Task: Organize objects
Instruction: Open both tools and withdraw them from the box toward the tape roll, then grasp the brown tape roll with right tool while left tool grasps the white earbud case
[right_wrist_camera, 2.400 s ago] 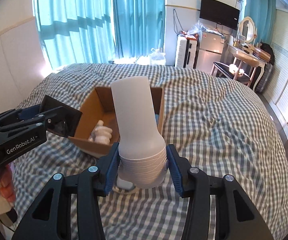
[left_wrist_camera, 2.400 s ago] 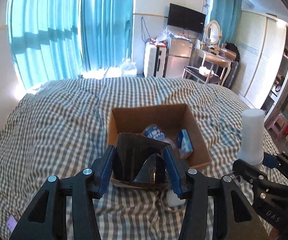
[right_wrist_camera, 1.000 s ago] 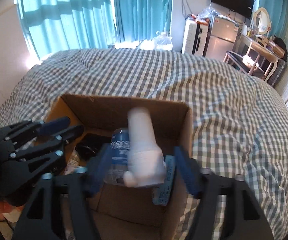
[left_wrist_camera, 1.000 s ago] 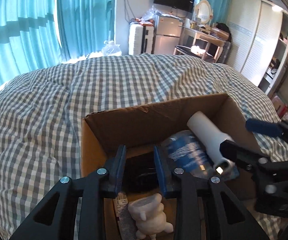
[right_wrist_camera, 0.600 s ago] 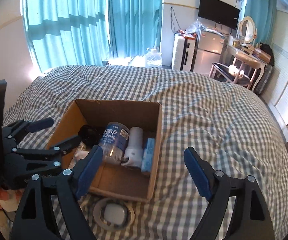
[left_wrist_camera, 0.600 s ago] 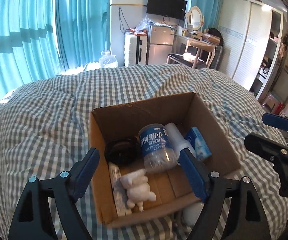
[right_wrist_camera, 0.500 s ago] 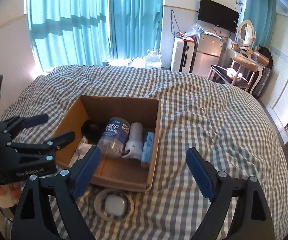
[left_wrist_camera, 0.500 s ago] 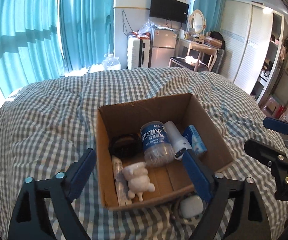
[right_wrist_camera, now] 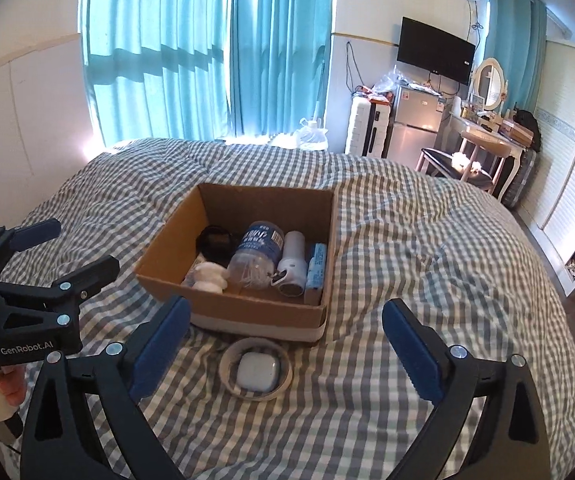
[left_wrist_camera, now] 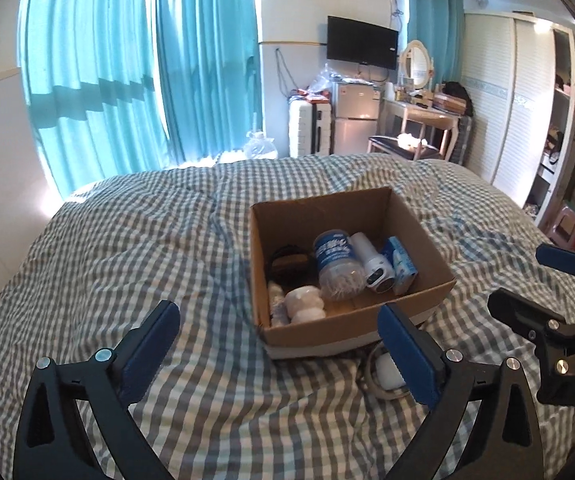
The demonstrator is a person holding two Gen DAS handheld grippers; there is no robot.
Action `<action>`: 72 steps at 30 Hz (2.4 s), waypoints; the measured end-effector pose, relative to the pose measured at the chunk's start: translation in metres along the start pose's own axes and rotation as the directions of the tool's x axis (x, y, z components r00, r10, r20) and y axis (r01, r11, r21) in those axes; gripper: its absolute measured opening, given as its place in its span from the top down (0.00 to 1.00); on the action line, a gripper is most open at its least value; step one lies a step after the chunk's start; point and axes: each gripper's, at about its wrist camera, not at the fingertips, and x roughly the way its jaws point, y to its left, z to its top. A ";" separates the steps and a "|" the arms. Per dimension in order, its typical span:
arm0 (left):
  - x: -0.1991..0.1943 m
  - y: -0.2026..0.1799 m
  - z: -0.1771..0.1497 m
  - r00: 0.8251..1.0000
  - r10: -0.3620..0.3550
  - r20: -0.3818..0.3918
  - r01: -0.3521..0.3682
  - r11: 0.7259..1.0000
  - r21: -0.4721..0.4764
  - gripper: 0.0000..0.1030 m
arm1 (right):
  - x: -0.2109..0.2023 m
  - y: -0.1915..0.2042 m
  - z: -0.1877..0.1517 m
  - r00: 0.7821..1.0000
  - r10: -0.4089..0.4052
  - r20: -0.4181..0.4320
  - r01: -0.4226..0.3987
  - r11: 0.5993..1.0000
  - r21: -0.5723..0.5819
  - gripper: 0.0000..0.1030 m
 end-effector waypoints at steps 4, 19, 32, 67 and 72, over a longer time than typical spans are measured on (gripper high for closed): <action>0.019 0.002 -0.018 0.998 0.043 -0.045 -0.043 0.999 -0.001 0.01 | 0.021 0.008 -0.022 0.999 0.020 -0.051 -0.020 1.000 0.003 0.05; 0.097 0.019 -0.081 0.954 0.045 -0.297 -0.067 0.996 -0.063 0.01 | 0.127 0.030 -0.082 0.964 0.018 -0.265 -0.024 1.000 -0.020 0.05; 0.104 0.022 -0.090 0.950 0.027 -0.312 -0.051 0.996 -0.068 0.01 | 0.164 0.038 -0.102 0.932 -0.043 -0.359 0.020 0.998 -0.066 0.19; 0.140 -0.119 -0.087 0.938 -0.122 -0.324 0.150 0.987 0.062 0.05 | 0.053 -0.087 -0.075 0.988 -0.036 -0.150 0.054 0.991 0.123 0.19; 0.155 -0.124 -0.093 0.930 -0.121 -0.346 0.158 0.984 0.078 0.13 | 0.059 -0.088 -0.078 0.986 -0.014 -0.164 0.036 0.990 0.137 0.19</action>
